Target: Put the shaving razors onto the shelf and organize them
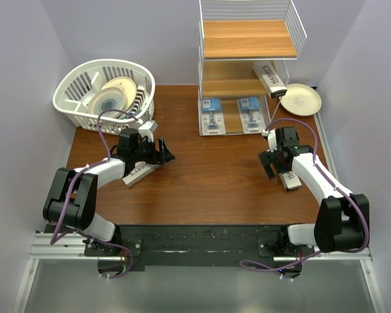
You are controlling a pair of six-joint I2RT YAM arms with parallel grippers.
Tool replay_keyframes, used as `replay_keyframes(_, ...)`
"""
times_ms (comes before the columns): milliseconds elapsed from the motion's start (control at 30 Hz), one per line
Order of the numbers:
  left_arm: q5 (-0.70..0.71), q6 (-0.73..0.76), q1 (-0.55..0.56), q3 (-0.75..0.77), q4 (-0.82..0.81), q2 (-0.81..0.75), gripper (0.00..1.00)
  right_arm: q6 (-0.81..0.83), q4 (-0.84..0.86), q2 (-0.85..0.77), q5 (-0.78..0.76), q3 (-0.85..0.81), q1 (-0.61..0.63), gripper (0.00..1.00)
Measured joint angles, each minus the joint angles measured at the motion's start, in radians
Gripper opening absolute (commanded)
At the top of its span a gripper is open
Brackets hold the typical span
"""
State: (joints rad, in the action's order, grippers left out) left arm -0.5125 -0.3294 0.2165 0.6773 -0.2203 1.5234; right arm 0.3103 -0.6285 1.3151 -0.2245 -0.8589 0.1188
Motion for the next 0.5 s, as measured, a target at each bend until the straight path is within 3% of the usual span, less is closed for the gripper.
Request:
replay_keyframes(333,0.001,0.003,0.000,-0.008,0.001,-0.010,0.77,0.070,0.037,0.145,0.053,0.000,-0.166,0.98)
replay_keyframes(500,0.001,0.008,0.000,-0.008,0.001,-0.010,0.77,0.095,0.003,0.177,0.166,-0.001,-0.185,0.85)
